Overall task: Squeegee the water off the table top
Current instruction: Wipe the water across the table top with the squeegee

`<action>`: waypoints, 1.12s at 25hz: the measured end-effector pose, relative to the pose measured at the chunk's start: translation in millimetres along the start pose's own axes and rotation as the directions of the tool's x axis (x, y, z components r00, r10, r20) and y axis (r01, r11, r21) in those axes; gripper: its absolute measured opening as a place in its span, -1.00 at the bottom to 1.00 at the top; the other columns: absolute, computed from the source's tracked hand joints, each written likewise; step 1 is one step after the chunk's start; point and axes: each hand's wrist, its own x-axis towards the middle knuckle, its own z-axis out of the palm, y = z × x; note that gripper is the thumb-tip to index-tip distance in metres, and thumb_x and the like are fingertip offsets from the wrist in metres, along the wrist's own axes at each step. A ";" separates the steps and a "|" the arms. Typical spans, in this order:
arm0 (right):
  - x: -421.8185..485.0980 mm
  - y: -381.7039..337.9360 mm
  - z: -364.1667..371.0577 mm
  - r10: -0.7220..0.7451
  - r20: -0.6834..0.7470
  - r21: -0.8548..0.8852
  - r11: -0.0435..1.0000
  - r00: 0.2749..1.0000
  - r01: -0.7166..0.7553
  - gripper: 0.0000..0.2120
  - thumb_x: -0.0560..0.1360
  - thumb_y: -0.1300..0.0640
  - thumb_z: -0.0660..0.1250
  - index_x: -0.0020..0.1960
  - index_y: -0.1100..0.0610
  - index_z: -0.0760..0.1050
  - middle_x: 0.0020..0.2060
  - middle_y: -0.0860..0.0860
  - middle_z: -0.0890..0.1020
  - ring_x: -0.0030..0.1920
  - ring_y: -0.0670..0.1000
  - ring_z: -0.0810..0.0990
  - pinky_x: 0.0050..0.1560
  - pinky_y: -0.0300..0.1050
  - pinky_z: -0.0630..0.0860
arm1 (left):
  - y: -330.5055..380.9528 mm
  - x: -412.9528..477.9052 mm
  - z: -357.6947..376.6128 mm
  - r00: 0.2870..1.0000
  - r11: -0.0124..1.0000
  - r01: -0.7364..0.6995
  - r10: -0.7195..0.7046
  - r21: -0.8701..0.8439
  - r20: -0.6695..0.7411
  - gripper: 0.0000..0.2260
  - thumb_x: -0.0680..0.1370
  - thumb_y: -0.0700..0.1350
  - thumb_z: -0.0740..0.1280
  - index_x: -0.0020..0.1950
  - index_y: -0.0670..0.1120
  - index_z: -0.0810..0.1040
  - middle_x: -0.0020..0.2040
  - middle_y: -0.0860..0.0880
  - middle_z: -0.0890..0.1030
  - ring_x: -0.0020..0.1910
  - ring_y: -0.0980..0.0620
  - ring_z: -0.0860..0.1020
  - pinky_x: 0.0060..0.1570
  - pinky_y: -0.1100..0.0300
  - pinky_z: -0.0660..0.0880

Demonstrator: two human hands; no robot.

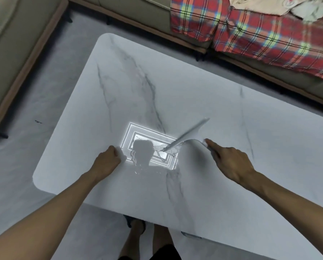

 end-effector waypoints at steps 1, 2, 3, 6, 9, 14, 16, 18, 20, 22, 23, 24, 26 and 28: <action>2.6 -13.8 -1.5 -0.048 -0.020 -0.005 0.999 0.999 0.048 -0.59 0.64 -0.13 -0.10 0.47 -0.29 0.13 -0.15 0.00 0.66 -0.13 0.18 0.60 -0.23 -0.05 0.38 | -6.0 -4.5 -1.6 0.999 1.000 0.015 -0.016 -0.011 -0.029 -0.94 0.47 -0.14 0.22 -0.08 -0.06 0.38 -0.23 -0.07 0.52 -0.31 0.00 0.46 -0.37 0.15 0.33; 6.9 -30.9 -1.5 -0.120 -0.026 -0.019 0.993 0.992 0.119 -0.60 0.64 -0.14 -0.09 0.47 -0.30 0.13 -0.11 -0.01 0.66 -0.08 0.18 0.61 -0.23 -0.06 0.37 | -11.9 -7.8 -4.2 0.998 0.999 0.028 -0.029 -0.028 -0.058 -0.92 0.48 -0.16 0.22 -0.04 -0.08 0.39 -0.22 -0.09 0.53 -0.31 -0.01 0.46 -0.37 0.16 0.34; 11.6 -50.7 0.9 -0.211 -0.014 -0.040 0.977 0.977 0.210 -0.60 0.64 -0.14 -0.08 0.47 -0.31 0.12 -0.10 -0.02 0.65 -0.07 0.17 0.61 -0.23 -0.07 0.35 | -18.0 -11.1 -7.7 0.995 0.997 0.046 -0.051 -0.056 -0.088 -0.91 0.49 -0.18 0.22 -0.02 -0.10 0.40 -0.22 -0.09 0.53 -0.31 -0.02 0.47 -0.38 0.16 0.34; 23.4 -123.1 21.7 -0.488 0.075 -0.096 0.864 0.869 0.494 -0.59 0.65 -0.11 -0.07 0.49 -0.28 0.08 -0.10 -0.02 0.61 -0.09 0.15 0.60 -0.27 -0.09 0.31 | -42.6 -20.0 -20.3 0.977 0.984 0.109 -0.133 -0.143 -0.165 -0.91 0.50 -0.20 0.20 -0.01 -0.09 0.40 -0.21 -0.08 0.53 -0.32 -0.01 0.47 -0.40 0.18 0.33; 30.7 -182.3 50.6 -0.631 0.172 -0.165 0.739 0.757 0.653 -0.57 0.66 -0.05 -0.05 0.53 -0.17 0.06 0.01 0.03 0.61 -0.13 0.19 0.60 -0.28 -0.06 0.29 | -67.1 -25.0 -22.9 0.968 0.975 0.148 -0.177 -0.165 -0.176 -0.89 0.49 -0.21 0.20 0.00 -0.07 0.40 -0.21 -0.05 0.52 -0.31 0.01 0.47 -0.41 0.18 0.31; 39.7 -181.8 70.5 -0.617 0.164 -0.215 0.739 0.770 0.638 -0.55 0.65 0.01 0.01 0.52 -0.18 0.06 0.00 0.04 0.61 -0.10 0.19 0.61 -0.27 -0.06 0.37 | -79.9 -23.5 -5.9 0.985 0.984 0.128 -0.141 -0.124 -0.097 -0.84 0.45 -0.21 0.26 0.01 -0.08 0.38 -0.18 -0.02 0.51 -0.27 0.04 0.46 -0.37 0.16 0.30; 37.1 -152.6 67.7 -0.556 0.104 -0.191 0.802 0.825 0.565 -0.56 0.65 0.00 0.04 0.50 -0.24 0.08 -0.06 0.00 0.61 -0.12 0.16 0.62 -0.29 -0.08 0.38 | -76.0 -22.7 5.1 0.991 0.987 0.109 -0.116 -0.116 -0.062 -0.85 0.44 -0.22 0.27 -0.04 -0.06 0.37 -0.15 -0.03 0.49 -0.28 0.05 0.45 -0.37 0.18 0.30; 27.2 -115.3 63.9 -0.454 0.076 -0.158 0.874 0.888 0.460 -0.56 0.64 -0.02 0.04 0.48 -0.29 0.10 -0.10 -0.03 0.61 -0.17 0.16 0.62 -0.32 -0.09 0.33 | -68.5 -21.8 15.7 0.996 0.992 0.079 -0.082 -0.095 -0.024 -0.84 0.44 -0.24 0.28 -0.13 -0.01 0.34 -0.10 -0.04 0.45 -0.28 0.05 0.44 -0.37 0.19 0.29; 9.5 -78.0 64.5 -0.357 0.066 -0.175 0.915 0.932 0.363 -0.56 0.64 -0.03 0.03 0.49 -0.30 0.09 -0.15 -0.05 0.58 -0.22 0.15 0.61 -0.35 -0.09 0.32 | -62.4 -19.6 24.4 0.999 0.997 0.051 -0.051 -0.060 0.001 -0.81 0.42 -0.25 0.30 -0.19 -0.02 0.32 -0.02 -0.08 0.40 -0.24 0.00 0.43 -0.35 0.17 0.30; -12.5 -40.8 66.2 -0.257 0.029 -0.179 0.949 0.966 0.258 -0.59 0.65 -0.10 -0.04 0.49 -0.30 0.10 -0.22 -0.07 0.55 -0.26 0.12 0.59 -0.36 -0.10 0.32 | -56.0 -16.9 32.0 0.999 1.000 0.027 -0.027 0.001 0.019 -0.85 0.42 -0.25 0.30 -0.18 -0.07 0.34 0.05 -0.10 0.34 -0.12 -0.06 0.42 -0.30 0.15 0.34; -24.2 -24.0 66.3 -0.206 0.016 -0.179 0.962 0.978 0.206 -0.59 0.65 -0.13 -0.08 0.49 -0.30 0.11 -0.23 -0.08 0.55 -0.26 0.11 0.59 -0.36 -0.11 0.32 | -53.5 -16.3 35.2 0.999 0.999 0.015 -0.016 0.033 0.033 -0.86 0.42 -0.25 0.30 -0.15 -0.10 0.35 0.07 -0.11 0.32 -0.06 -0.08 0.41 -0.28 0.15 0.34; -35.1 -9.3 65.5 -0.159 0.010 -0.177 0.972 0.987 0.158 -0.59 0.64 -0.15 -0.10 0.48 -0.31 0.12 -0.23 -0.09 0.56 -0.25 0.10 0.60 -0.35 -0.11 0.33 | -51.8 -16.2 38.3 0.999 0.998 0.004 -0.006 0.056 0.049 -0.87 0.42 -0.25 0.29 -0.14 -0.11 0.36 0.08 -0.11 0.32 -0.01 -0.08 0.39 -0.28 0.16 0.33; -54.5 9.2 61.1 -0.090 0.009 -0.170 0.981 0.996 0.091 -0.58 0.63 -0.19 -0.14 0.47 -0.32 0.13 -0.22 -0.10 0.57 -0.22 0.09 0.61 -0.31 -0.09 0.39 | -50.8 -18.3 42.9 0.998 0.998 -0.013 0.009 0.069 0.061 -0.88 0.42 -0.24 0.28 -0.14 -0.10 0.35 0.07 -0.11 0.32 -0.01 -0.08 0.40 -0.30 0.17 0.31; -64.1 7.9 55.8 -0.085 -0.002 -0.169 0.982 0.996 0.083 -0.57 0.61 -0.21 -0.16 0.46 -0.32 0.13 -0.23 -0.11 0.58 -0.23 0.08 0.61 -0.29 -0.08 0.46 | -53.0 -21.5 44.1 1.000 0.999 -0.014 0.013 0.039 0.012 -0.88 0.44 -0.24 0.26 -0.17 -0.07 0.34 0.01 -0.09 0.40 -0.14 -0.03 0.43 -0.34 0.19 0.30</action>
